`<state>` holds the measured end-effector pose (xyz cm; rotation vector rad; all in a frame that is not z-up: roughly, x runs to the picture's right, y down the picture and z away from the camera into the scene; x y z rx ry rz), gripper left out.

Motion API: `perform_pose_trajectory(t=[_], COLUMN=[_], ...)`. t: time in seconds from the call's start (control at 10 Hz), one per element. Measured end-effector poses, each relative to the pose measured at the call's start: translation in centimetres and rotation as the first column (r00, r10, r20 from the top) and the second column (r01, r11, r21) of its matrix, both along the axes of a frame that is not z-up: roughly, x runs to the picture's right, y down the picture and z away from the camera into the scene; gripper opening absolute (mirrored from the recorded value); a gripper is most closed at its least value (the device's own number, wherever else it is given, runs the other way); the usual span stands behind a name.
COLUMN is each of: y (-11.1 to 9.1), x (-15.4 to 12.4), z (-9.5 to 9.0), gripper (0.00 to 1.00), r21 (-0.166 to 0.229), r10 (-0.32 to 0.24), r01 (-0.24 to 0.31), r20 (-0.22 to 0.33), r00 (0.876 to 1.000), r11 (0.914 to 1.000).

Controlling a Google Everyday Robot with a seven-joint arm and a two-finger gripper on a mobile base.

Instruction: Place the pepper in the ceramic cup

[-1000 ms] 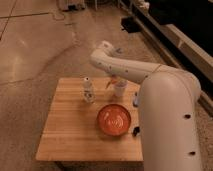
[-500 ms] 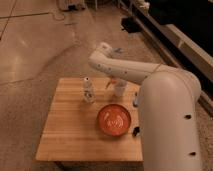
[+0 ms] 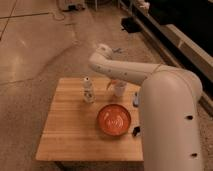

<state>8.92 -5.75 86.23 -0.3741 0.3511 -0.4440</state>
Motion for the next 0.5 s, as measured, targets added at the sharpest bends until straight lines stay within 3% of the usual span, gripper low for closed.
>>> perform_pose_trajectory(t=[0.5], y=[-0.13], x=[-0.05], z=[-0.20], gripper=[0.47], r21=[0.020], r10=[-0.027], r01=[0.027], r20=[-0.016], r00=[1.000], r11=[0.9994])
